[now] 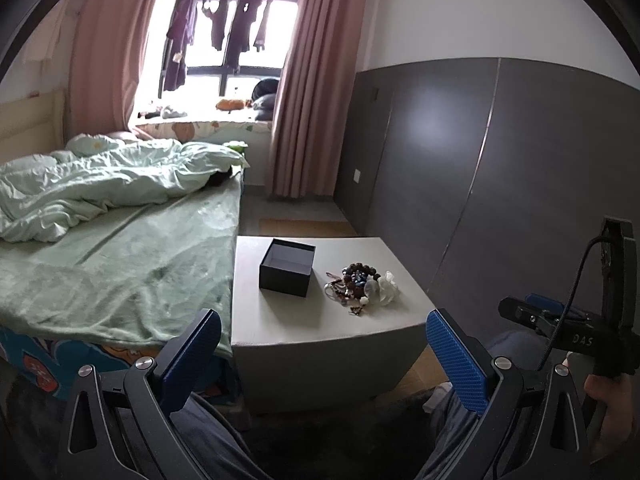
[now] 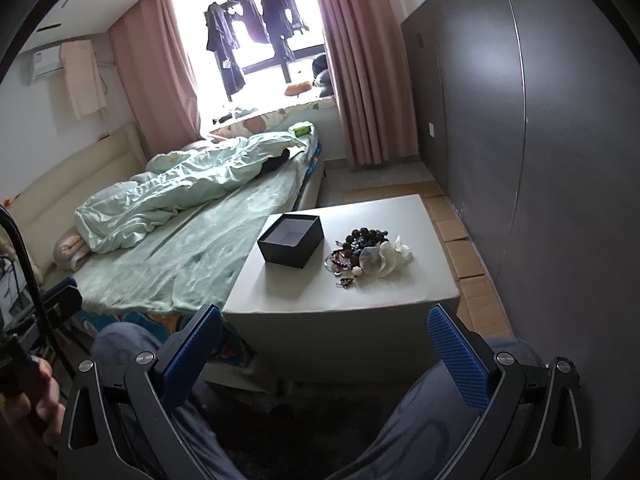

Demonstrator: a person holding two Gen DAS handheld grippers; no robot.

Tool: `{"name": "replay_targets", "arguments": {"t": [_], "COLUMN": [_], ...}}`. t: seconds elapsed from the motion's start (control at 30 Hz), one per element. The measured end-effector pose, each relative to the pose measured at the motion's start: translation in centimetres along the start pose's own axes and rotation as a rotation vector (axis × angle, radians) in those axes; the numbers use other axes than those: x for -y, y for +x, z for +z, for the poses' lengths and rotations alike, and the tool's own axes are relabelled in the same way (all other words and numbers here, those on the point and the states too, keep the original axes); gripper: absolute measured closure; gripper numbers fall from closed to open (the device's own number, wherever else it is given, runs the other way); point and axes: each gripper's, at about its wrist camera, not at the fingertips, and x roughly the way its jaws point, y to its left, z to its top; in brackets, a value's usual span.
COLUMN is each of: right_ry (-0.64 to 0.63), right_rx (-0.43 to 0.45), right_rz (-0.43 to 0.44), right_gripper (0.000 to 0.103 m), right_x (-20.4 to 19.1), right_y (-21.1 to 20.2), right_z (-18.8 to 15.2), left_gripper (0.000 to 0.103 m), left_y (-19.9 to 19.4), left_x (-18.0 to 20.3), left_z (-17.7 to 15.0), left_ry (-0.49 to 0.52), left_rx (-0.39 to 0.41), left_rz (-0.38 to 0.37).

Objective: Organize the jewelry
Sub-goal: 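Grasp the brown bead bracelet with left tool while right tool grasps white tissue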

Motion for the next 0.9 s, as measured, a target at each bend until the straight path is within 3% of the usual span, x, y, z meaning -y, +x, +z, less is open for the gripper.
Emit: {"name": "replay_targets", "arguments": {"t": [0.23, 0.57, 0.73, 0.9], "right_ry": [0.011, 0.095, 0.150, 0.185], "right_rx": [-0.053, -0.120, -0.186, -0.238], "right_rz": [0.020, 0.034, 0.054, 0.074], "right_gripper": [0.000, 0.001, 0.020, 0.020], "right_x": [2.1, 6.5, 8.1, 9.5], "right_y": [3.9, 10.8, 14.7, 18.4], "right_z": [1.1, 2.2, 2.7, 3.5], "left_gripper": [0.002, 0.027, 0.037, 0.051], "left_y": [5.4, 14.9, 19.5, 23.7], "left_x": [-0.3, 0.0, -0.1, 0.0], "left_z": [0.0, 1.4, 2.3, 2.8], "left_ry": [-0.023, -0.018, -0.027, -0.034], "left_rx": [-0.058, -0.210, -0.284, -0.351], "left_rz": [-0.046, -0.095, -0.129, -0.170]}}
